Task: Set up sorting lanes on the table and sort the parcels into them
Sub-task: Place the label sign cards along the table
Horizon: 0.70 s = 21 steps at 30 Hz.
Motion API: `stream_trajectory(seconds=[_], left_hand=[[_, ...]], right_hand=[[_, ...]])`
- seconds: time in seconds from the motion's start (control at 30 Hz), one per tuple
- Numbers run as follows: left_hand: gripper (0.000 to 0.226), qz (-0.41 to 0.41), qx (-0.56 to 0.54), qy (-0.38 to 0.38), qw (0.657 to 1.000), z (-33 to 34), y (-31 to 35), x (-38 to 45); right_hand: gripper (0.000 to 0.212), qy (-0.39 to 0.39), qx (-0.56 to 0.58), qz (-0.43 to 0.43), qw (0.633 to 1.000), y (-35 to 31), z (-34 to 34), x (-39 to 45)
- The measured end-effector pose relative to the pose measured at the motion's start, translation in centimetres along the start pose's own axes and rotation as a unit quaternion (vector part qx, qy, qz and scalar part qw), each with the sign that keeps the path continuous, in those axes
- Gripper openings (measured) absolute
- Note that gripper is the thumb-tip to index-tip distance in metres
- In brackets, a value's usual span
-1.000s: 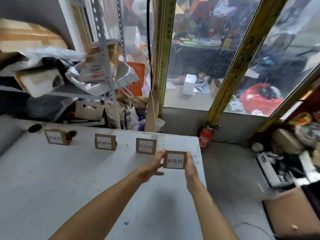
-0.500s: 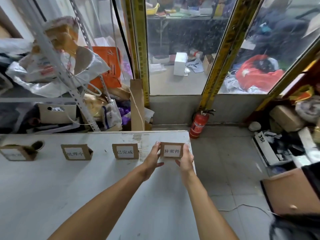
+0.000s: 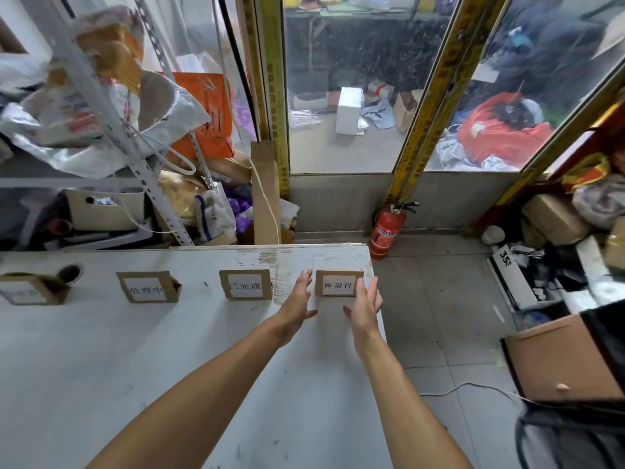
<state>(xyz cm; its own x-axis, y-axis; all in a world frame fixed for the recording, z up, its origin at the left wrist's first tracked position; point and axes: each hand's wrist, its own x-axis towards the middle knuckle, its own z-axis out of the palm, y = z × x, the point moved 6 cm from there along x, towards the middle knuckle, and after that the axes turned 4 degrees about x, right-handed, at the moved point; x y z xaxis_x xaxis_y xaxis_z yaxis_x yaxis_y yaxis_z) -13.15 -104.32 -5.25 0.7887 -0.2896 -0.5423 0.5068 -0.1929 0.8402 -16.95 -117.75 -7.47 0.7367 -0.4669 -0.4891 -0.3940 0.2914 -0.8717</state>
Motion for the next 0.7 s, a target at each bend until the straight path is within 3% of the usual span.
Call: stream_trajectory(seconds=[0.13, 0.2, 0.4, 0.7], left_hand=[[0.059, 0.017, -0.007, 0.013, 1.000, -2.1, -0.2, -2.5], [0.059, 0.028, -0.014, 0.029, 0.999, -4.0, -0.7, -4.9], [0.055, 0.040, -0.024, 0.126, 0.991, -14.1, -5.2, -14.3], [0.056, 0.060, -0.100, 0.315, 0.942, -33.4, -12.4, -30.7]], right_hand=[[0.063, 0.058, -0.034, -0.035, 0.997, 1.4, 0.1, -2.8], [0.060, 0.047, -0.060, -0.039, 0.996, 3.1, 1.6, -5.0], [0.058, -0.100, -0.153, -0.016, 0.983, 8.1, 11.6, -14.0], [0.057, -0.335, -0.254, -0.068, 0.905, 10.3, 30.4, -31.5]])
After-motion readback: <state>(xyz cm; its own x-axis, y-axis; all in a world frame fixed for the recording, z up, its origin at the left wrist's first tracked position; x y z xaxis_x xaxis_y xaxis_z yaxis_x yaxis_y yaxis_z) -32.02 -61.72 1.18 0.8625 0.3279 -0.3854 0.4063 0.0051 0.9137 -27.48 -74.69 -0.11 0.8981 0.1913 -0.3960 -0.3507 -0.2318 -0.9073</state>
